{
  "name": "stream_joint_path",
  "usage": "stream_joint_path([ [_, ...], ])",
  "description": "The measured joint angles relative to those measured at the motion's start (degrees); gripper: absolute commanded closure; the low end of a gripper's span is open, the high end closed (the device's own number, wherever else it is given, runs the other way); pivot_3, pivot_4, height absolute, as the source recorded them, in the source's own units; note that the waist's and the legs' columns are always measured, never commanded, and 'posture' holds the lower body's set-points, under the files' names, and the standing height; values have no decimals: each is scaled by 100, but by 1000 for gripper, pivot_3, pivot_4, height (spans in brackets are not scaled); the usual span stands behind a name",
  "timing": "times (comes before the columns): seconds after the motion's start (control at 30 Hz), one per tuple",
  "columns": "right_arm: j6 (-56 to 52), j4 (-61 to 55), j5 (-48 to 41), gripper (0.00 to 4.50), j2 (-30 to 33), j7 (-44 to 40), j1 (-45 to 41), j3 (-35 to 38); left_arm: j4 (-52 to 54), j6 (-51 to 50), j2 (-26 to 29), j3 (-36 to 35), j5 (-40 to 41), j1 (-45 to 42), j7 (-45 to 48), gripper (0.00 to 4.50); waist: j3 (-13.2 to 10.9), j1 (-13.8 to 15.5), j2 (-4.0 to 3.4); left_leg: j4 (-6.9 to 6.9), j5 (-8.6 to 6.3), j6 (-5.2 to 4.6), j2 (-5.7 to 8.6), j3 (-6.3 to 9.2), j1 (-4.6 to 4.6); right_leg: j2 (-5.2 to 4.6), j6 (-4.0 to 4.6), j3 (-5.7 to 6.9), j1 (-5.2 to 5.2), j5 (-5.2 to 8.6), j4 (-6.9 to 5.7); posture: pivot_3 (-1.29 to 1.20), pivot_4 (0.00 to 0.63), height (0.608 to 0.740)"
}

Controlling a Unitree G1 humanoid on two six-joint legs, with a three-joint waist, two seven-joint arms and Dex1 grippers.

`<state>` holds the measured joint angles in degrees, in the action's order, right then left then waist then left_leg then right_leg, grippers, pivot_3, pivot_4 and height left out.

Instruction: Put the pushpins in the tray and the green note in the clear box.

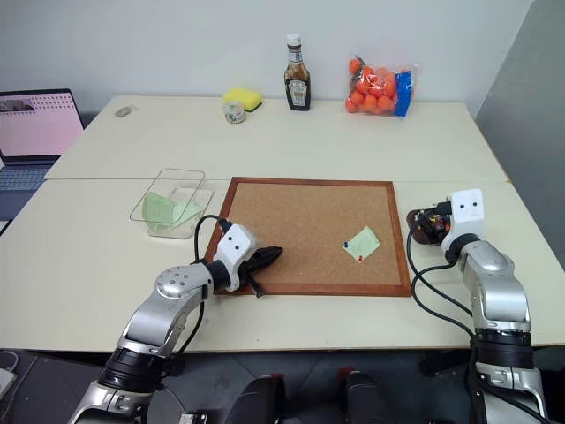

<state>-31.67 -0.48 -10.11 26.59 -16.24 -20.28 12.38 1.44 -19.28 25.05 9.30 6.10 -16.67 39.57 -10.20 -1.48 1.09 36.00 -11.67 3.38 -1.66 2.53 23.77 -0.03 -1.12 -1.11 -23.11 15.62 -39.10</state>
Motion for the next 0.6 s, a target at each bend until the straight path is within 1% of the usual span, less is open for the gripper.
stream_joint_path([
  [0.17,-17,-431,-222,1129,-10,-173,309,37,-8,1,0,5,-5,-16,4,4500,1,4,-1,0,0,0,0,0,1,0,0,0,0,0,0,0,150,740],
  [0.3,-147,-1602,-714,1129,48,-801,940,-111,-15,3,1,7,-24,-28,8,4500,3,8,-5,0,0,-1,-1,6,1,0,-1,3,2,1,2,0,150,740],
  [0.37,-166,-1852,-806,1129,68,-930,1096,-189,-14,6,2,8,-41,-21,9,4500,3,6,-6,1,0,-1,0,5,0,0,-2,3,2,1,2,0,150,740],
  [0.47,-148,-2582,-900,1129,164,-1244,1460,-632,-15,8,6,8,-64,-20,25,4500,4,-2,-6,1,0,-1,-2,7,0,1,-3,5,2,1,2,0,150,740],
  [0.5,-120,-2682,-892,1129,193,-1297,1501,-765,-15,8,6,7,-67,-19,27,4500,4,-4,-6,1,0,-1,-1,7,-1,1,-3,4,2,1,2,0,150,740],
  [0.53,-65,-2826,-849,1129,224,-1427,1539,-1102,-15,7,10,6,-73,-19,31,4500,4,-6,-6,1,0,-1,-1,7,-1,2,-3,4,2,1,2,0,150,740],
  [0.6,7,-2865,-746,1129,233,-1524,1538,-1415,-14,6,11,8,-74,-20,37,4500,4,-7,-6,2,0,-1,-1,7,-1,1,-3,4,2,1,3,0,150,740],
])
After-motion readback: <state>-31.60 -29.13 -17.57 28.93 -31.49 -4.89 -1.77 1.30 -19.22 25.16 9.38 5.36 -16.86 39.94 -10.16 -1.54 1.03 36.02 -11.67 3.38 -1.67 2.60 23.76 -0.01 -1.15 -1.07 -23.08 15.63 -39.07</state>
